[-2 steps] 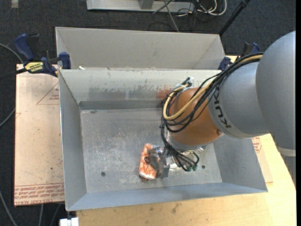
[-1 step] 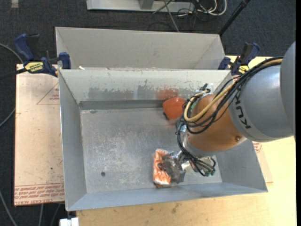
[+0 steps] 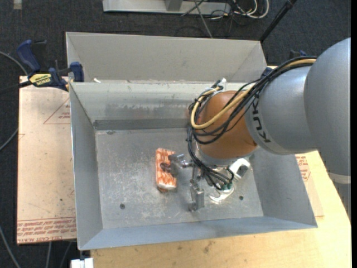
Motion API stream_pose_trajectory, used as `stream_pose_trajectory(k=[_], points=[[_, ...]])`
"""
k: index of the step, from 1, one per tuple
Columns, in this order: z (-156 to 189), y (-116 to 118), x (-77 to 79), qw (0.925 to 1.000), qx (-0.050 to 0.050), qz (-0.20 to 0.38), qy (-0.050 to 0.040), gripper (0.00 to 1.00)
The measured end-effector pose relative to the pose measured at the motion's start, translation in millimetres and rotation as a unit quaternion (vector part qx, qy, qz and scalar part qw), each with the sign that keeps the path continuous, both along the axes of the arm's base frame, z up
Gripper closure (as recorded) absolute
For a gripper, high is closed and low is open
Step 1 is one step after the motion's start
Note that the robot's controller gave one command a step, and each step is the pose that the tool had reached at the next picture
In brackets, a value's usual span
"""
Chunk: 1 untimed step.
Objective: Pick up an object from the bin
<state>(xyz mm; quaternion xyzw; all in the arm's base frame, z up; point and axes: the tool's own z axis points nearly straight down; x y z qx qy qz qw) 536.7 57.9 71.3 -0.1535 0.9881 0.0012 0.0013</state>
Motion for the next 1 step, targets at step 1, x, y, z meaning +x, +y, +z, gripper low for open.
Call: stream_pose_trajectory(k=[1], points=[[-0.1, -0.5, 0.0, 1.0000, 0.000, 0.000, 0.0001, 0.00]])
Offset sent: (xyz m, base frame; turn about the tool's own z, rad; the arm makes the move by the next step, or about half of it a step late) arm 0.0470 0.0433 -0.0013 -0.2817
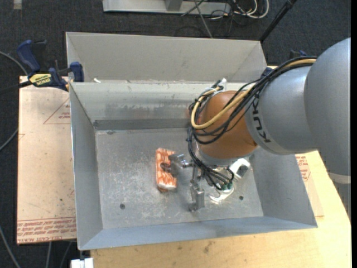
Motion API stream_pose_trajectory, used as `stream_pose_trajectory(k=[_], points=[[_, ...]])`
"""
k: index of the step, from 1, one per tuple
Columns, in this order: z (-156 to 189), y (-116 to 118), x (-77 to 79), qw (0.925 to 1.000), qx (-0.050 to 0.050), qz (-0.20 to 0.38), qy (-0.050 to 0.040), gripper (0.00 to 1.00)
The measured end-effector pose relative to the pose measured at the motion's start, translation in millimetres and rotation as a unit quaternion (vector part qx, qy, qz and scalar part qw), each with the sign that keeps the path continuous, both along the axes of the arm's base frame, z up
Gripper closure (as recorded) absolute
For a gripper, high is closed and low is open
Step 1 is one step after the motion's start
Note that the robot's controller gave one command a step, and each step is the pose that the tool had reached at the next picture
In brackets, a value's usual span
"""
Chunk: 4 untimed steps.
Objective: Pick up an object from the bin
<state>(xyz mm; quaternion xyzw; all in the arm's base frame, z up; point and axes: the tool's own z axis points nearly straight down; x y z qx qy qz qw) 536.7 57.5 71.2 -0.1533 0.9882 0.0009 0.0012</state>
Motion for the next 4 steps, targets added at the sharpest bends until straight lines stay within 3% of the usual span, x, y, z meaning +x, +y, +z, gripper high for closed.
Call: stream_pose_trajectory(k=[2, 3, 4], points=[[0.2, 56.2, 60.8, 0.9898, 0.000, 0.142, -0.0020, 0.00], [7.4, 63.6, 85.6, 0.9978, 0.000, 0.066, -0.0011, 0.00], [49.4, 35.3, 77.5, 0.9994, 0.000, -0.034, 0.0024, 0.00]])
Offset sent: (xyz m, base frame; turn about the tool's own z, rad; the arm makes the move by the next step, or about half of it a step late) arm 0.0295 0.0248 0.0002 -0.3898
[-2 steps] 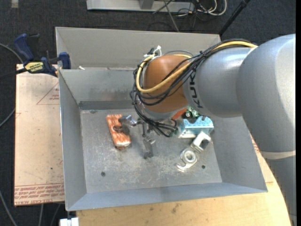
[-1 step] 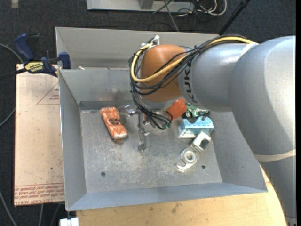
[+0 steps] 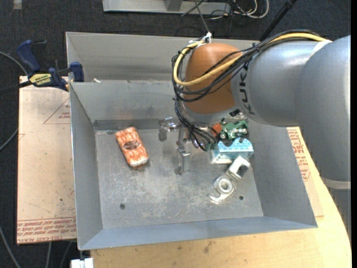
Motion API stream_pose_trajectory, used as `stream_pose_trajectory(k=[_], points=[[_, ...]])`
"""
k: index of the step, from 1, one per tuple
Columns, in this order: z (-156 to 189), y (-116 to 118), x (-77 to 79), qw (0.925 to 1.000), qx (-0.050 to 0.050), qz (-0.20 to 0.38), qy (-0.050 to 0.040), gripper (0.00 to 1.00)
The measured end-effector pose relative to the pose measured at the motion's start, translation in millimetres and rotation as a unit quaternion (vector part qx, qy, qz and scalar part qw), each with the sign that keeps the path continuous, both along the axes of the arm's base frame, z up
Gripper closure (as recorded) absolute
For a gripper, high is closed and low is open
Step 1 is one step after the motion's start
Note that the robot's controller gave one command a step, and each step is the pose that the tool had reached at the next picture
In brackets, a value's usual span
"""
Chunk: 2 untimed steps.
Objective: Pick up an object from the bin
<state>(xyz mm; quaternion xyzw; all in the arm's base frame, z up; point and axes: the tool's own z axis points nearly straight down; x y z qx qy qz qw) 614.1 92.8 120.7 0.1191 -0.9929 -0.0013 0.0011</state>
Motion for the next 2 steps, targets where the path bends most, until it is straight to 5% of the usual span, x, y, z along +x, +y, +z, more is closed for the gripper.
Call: stream_pose_trajectory(k=[1, 2], points=[[-1.2, 27.7, 19.5, 0.9966, -0.002, 0.082, -0.0074, 0.00], [-42.5, 67.2, 34.4, 0.9895, 0.001, 0.145, -0.0053, 0.00]])
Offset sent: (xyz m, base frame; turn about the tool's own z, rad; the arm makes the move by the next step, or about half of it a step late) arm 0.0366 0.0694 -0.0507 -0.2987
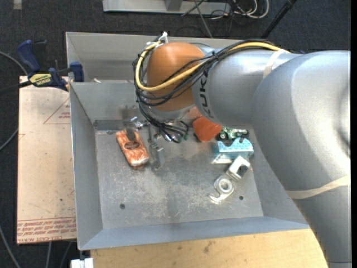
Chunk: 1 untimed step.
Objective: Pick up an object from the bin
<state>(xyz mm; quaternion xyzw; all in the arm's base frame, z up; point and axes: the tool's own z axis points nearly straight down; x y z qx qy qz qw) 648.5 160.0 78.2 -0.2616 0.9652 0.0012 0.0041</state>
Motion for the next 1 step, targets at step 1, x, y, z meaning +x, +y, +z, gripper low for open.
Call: stream_pose_trajectory(k=[1], points=[[-4.6, 9.6, -7.0, 0.9999, 0.001, 0.011, -0.0009, 1.00]])
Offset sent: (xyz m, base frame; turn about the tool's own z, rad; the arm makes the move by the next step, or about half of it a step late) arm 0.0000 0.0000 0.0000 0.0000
